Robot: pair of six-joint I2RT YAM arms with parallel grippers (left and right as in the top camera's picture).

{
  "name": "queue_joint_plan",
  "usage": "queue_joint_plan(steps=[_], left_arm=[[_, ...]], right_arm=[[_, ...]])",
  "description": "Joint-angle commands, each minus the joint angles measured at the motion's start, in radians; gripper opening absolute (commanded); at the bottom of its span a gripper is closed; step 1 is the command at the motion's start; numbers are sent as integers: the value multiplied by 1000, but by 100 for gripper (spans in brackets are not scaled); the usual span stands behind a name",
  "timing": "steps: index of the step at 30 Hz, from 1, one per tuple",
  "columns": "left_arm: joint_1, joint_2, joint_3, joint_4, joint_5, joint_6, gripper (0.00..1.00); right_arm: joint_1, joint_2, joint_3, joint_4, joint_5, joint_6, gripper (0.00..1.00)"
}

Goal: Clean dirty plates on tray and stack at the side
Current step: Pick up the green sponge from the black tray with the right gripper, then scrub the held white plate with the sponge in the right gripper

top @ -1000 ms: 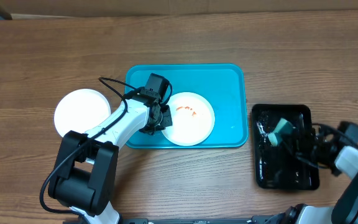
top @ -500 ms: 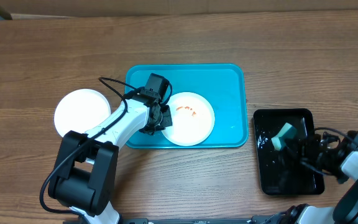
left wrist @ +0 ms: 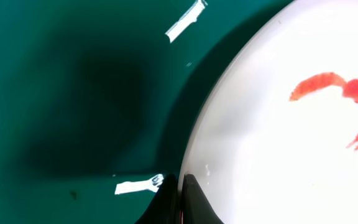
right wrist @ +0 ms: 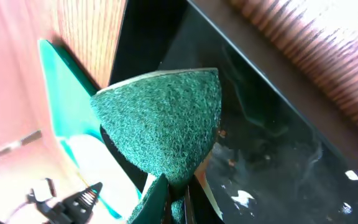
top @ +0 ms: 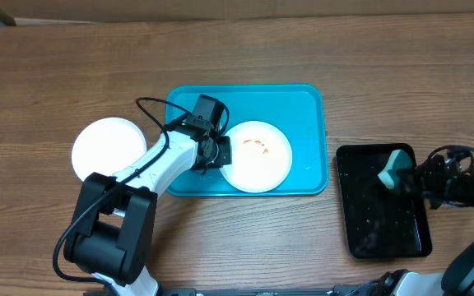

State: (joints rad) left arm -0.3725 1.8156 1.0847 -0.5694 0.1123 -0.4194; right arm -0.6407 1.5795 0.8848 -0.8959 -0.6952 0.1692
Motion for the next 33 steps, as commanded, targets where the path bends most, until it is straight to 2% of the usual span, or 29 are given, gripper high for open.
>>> queue_joint_plan(steps=[1, 5, 15, 26, 33], left_arm=[[-2, -16, -10, 3, 38, 61, 4], [-2, -16, -10, 2, 44, 64, 4], [-2, -16, -10, 17, 137, 158, 4], [-18, -16, -11, 10, 151, 161, 4], [-73, -16, -11, 1, 138, 161, 4]], right_arm=[[54, 2, 71, -31, 72, -68, 4], [154, 2, 145, -90, 158, -65, 4], [463, -2, 357, -219, 314, -61, 4], [835, 1, 373, -63, 373, -60, 4], [977, 14, 373, 11, 432, -5, 4]])
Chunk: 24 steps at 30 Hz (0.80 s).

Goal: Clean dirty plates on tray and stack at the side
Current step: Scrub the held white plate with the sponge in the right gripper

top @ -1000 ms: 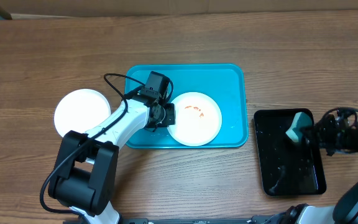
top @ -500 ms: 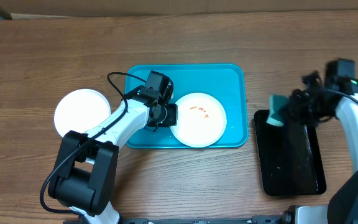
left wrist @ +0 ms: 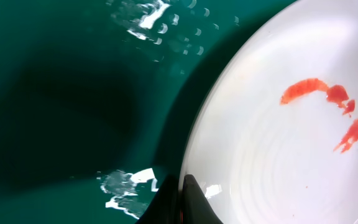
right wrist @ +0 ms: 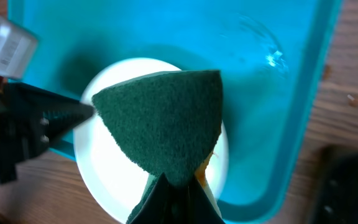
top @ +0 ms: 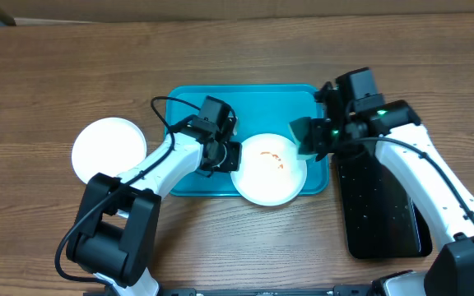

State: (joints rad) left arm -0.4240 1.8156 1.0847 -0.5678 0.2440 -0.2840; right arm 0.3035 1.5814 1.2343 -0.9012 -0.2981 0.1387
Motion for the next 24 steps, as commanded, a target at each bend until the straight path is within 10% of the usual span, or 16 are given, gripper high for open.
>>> queue_joint_plan(steps=[1, 24], left_arm=[[-28, -16, -11, 2, 8, 24, 4], [-37, -16, -11, 3, -14, -32, 4]], right_arm=[[48, 21, 24, 25, 36, 35, 4], [204, 284, 23, 119, -13, 98, 4]])
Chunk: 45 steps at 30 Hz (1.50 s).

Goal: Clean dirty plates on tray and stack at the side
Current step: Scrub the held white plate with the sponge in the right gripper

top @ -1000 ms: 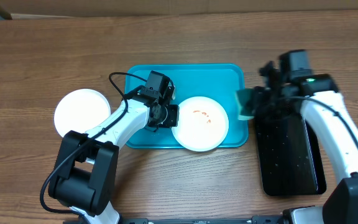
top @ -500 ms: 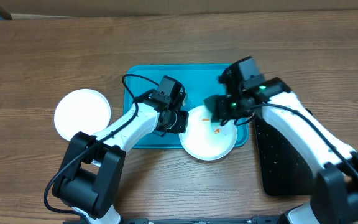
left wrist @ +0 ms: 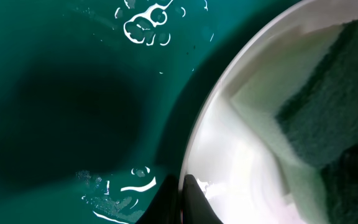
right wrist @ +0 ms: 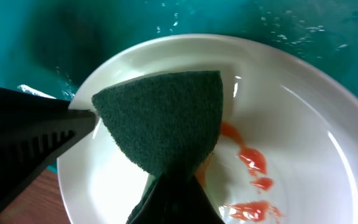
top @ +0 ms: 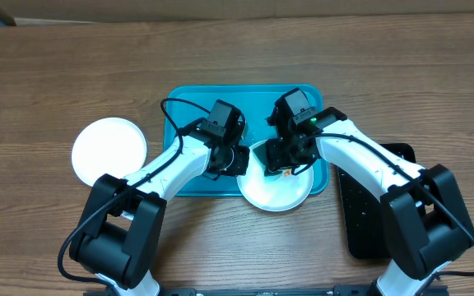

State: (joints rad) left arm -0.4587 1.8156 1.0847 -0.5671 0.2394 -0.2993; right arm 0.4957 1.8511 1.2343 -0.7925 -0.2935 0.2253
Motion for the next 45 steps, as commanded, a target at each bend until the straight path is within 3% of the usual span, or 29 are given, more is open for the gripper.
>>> queue_joint_plan(steps=[1, 10, 31, 45], left_arm=[[-3, -16, -11, 2, -10, -21, 4], [-3, -16, -11, -5, -10, -46, 4], [2, -16, -11, -12, -40, -109, 4], [2, -16, -11, -8, -40, -132, 4]], right_arm=[[11, 19, 23, 14, -18, 11, 4], [5, 109, 23, -20, 14, 35, 4], [-151, 101, 24, -206, 32, 60, 4], [-155, -6, 24, -314, 31, 64, 4]])
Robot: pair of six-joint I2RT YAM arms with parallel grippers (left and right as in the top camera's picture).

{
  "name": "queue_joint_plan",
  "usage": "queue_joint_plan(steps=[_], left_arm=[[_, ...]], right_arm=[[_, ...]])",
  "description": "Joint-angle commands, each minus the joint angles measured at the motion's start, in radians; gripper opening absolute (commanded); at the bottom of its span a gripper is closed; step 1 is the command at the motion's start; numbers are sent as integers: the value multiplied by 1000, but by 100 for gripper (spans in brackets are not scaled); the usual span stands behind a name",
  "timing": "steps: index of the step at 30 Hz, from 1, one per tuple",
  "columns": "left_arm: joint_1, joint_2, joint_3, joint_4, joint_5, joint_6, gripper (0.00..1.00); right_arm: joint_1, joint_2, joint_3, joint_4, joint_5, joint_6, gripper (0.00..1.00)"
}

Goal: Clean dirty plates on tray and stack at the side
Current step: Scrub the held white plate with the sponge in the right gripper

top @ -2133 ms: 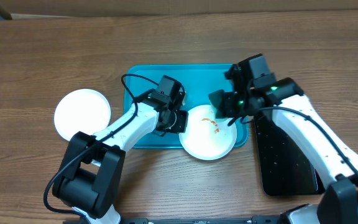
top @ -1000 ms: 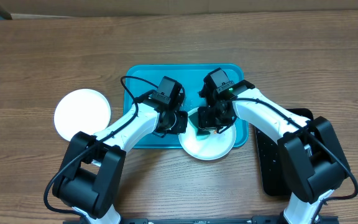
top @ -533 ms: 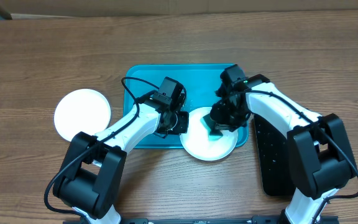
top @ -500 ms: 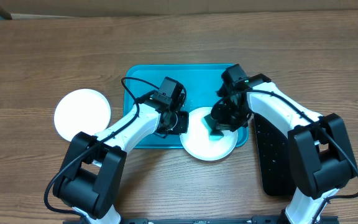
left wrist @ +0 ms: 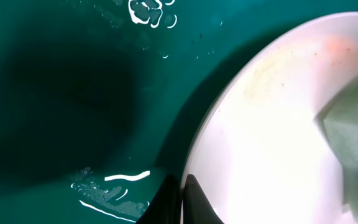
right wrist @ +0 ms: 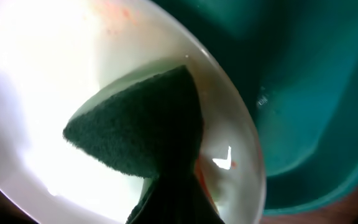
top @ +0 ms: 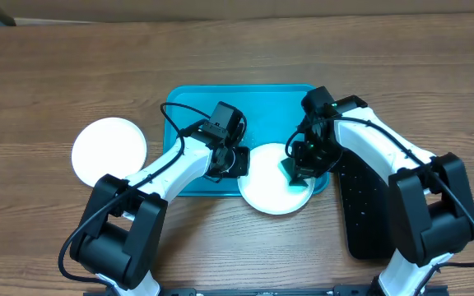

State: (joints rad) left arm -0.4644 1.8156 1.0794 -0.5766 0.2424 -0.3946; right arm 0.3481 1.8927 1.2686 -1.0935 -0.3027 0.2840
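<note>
A white plate (top: 266, 179) lies at the front edge of the blue tray (top: 188, 136), its front part overhanging the table. My left gripper (top: 235, 161) is shut on the plate's left rim (left wrist: 199, 140). My right gripper (top: 297, 168) holds a green sponge (top: 295, 171) pressed on the plate's right side. In the right wrist view the sponge (right wrist: 143, 127) lies on the plate (right wrist: 55, 93), with a faint orange smear at the plate's upper rim and a small red trace beside the sponge.
A clean white plate (top: 109, 146) sits on the wooden table left of the tray. A black tray (top: 377, 218) lies to the right, partly under my right arm. Water droplets glint on the blue tray floor (left wrist: 73, 93).
The sponge has moved from the plate's upper middle to its right side. The red sauce marks are gone from the plate's centre, leaving a faint orange smear. The left gripper keeps its hold.
At first my left gripper held the dirty plate's rim on the tray while my right held the sponge over the black tray. The right arm then came over the plate, set the sponge on the red marks, and now the marks are mostly wiped away.
</note>
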Motion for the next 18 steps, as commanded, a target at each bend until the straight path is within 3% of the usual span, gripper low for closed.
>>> queue_joint_plan(steps=[1, 18], left_arm=[[8, -16, -5, 1, -43, -37, 4], [7, -16, -5, 2, -43, -37, 4]], right_arm=[[-7, -49, -11, -16, 40, 6, 4], [-1, -214, 89, 52, 41, 1, 4]])
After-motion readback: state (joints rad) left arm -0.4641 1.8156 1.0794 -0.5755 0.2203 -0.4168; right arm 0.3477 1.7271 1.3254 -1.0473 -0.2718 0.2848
